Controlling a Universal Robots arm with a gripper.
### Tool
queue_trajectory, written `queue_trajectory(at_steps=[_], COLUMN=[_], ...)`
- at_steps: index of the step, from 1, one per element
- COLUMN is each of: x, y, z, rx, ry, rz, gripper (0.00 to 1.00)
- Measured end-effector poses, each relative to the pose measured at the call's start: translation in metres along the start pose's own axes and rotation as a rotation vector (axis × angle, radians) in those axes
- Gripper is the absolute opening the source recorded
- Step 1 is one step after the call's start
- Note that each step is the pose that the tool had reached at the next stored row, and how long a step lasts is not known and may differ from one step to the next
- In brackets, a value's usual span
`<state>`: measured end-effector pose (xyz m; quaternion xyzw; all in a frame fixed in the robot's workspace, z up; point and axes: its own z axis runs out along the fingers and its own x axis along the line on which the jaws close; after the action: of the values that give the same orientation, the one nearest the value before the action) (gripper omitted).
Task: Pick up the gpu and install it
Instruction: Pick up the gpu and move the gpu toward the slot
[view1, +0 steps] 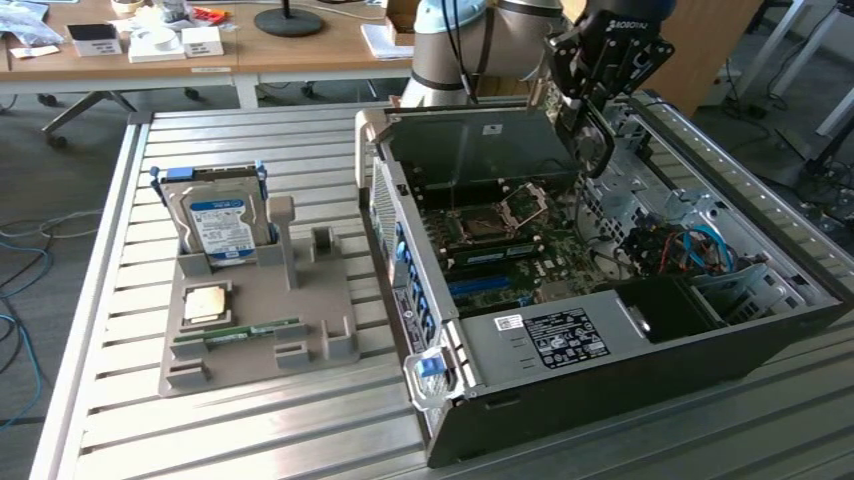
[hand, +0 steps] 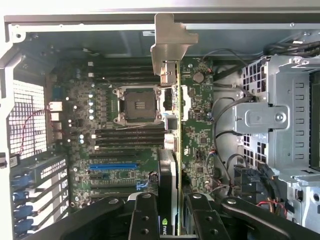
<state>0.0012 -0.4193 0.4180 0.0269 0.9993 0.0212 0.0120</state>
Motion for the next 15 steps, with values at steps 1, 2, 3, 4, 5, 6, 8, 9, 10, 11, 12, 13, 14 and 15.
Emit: queue_trajectory(at_steps=[1, 2, 3, 4, 5, 6, 8, 9, 10, 11, 12, 13, 14, 15], x=[-0.0002, -0.0002, -0.0002, -0.0002, -0.0002, -0.0002, -0.0008, -0.0013, -0.0018, -0.0025, -0.0032, -0.004, -0.005, -0.0059], y=[0.0, 0.0, 0.0, 0.0, 0.0, 0.0, 0.0, 0.0001, 0.0001, 0.0001, 0.0002, 0.0002, 0.0003, 0.0003], z=[0.0, 0.0, 0.0, 0.0, 0.0, 0.0, 0.0, 0.0, 0.0001, 0.0002, 0.0002, 0.0003, 0.0003, 0.0004], rx=[0.0, 0.0, 0.0, 0.0, 0.0, 0.0, -0.0001, 0.0, -0.0001, 0.0, 0.0, 0.0, 0.0, 0.0], ry=[0.0, 0.0, 0.0, -0.0001, 0.0, 0.0, 0.0, 0.0, 0.0, 0.0, 0.0, 0.0, 0.0, 0.0], rz=[0.0, 0.0, 0.0, 0.0, 0.0, 0.0, 0.0, 0.0, 0.0, 0.0, 0.0, 0.0, 0.0, 0.0], gripper=[0.27, 0.27, 0.27, 0.27, 0.27, 0.27, 0.27, 0.27, 0.27, 0.27, 0.27, 0.27, 0.27, 0.27])
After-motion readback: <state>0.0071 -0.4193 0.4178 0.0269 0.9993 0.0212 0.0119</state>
